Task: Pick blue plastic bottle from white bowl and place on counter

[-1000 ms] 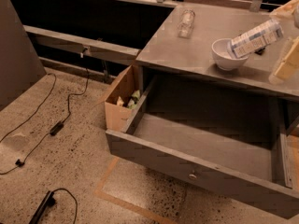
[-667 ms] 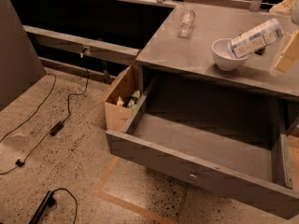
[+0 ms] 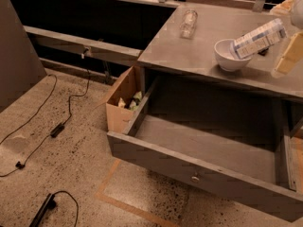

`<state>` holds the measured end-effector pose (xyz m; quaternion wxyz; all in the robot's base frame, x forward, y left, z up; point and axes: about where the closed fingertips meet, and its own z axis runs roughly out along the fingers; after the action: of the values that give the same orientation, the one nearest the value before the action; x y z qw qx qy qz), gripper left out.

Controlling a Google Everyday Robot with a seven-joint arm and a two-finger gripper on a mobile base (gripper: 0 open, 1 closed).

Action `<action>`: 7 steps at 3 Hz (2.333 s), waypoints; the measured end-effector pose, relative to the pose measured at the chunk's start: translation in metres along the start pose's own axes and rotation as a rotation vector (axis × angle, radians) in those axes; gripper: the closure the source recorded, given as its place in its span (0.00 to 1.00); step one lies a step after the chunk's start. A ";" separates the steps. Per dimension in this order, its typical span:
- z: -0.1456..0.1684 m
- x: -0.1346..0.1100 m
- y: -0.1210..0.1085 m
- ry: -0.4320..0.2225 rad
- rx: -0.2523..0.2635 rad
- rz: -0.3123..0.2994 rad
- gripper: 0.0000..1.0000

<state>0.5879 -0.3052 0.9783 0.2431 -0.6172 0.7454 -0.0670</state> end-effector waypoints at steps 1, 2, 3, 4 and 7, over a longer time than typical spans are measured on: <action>0.017 0.013 -0.015 0.084 0.048 -0.115 0.00; 0.029 0.025 -0.035 0.164 0.100 -0.264 0.00; 0.033 0.032 -0.061 0.219 0.156 -0.348 0.00; 0.046 0.035 -0.084 0.249 0.209 -0.404 0.00; 0.072 0.048 -0.114 0.281 0.236 -0.460 0.42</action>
Offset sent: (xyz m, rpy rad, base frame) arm 0.0662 -0.0424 -0.0175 -0.4473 -0.1890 0.2365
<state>0.7153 -0.3626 0.9477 0.1861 -0.7222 0.5991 -0.2914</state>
